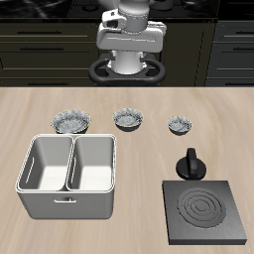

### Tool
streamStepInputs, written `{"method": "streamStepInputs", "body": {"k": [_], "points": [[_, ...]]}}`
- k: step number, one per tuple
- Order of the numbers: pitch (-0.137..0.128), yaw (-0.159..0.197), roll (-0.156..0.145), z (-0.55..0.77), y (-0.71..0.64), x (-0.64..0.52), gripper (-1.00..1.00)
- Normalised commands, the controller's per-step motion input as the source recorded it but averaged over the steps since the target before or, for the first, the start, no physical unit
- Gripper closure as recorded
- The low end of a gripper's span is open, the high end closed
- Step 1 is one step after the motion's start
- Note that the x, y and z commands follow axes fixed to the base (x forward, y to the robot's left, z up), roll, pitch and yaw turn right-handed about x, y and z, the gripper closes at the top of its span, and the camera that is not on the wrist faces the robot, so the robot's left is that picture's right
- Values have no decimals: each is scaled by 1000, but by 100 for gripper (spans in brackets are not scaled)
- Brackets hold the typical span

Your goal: Place the largest bowl inside the right compartment of the bowl drainer

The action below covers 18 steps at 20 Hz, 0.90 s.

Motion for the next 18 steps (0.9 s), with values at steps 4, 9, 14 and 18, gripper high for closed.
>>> {"method": "streamStepInputs", "body": {"k": [4, 9, 14, 18], "points": [[14, 24, 21, -22, -404, 110, -100], [4, -34, 1, 50, -398, 122, -100], [-10, -23, -16, 89, -515, 123, -100], [-19, -26, -67, 87, -476, 80, -100]]}}
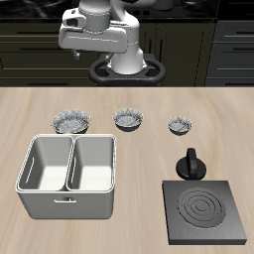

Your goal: Place the largest bowl inside the right compartment of the bowl drainer

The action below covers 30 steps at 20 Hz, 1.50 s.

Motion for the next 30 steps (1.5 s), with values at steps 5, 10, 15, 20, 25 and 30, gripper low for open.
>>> {"method": "streamStepInputs", "body": {"k": [5, 10, 15, 20, 25, 30], "points": [[-3, 7, -28, 8, -336, 77, -100], [12, 3, -24, 1, -262, 81, -100], [-14, 54, -6, -27, -86, 52, -100], [-16, 57, -15, -161, -25, 47, -100], [28, 44, 58, -462, 89, 61, -100], [17, 11, 39, -387, 66, 32, -100]]}}
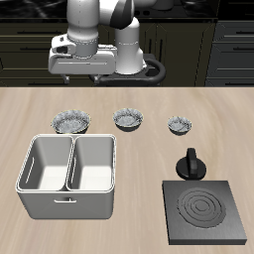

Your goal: Place the largest bowl inside the right compartment of the bowl drainer

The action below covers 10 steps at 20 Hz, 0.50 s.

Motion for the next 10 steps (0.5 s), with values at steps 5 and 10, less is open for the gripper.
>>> {"method": "streamStepInputs", "body": {"k": [5, 10], "points": [[-2, 8, 31, -190, -7, 29, -100], [13, 3, 13, -252, -29, 73, -100]]}}
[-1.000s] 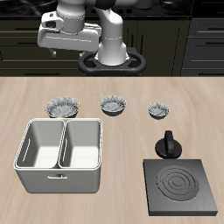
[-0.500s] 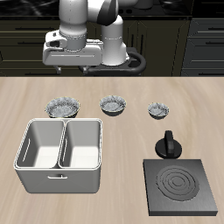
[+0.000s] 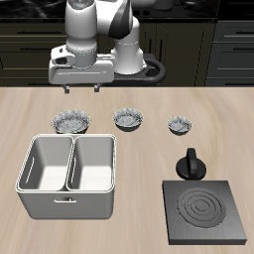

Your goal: Place the largest bowl inside the right compartment of the bowl drainer

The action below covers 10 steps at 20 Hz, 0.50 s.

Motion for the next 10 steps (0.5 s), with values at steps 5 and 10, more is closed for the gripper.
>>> {"method": "streamStepInputs", "body": {"k": [5, 10], "points": [[-1, -4, -6, -196, -24, 30, -100], [26, -10, -2, -217, -7, 42, -100]]}}
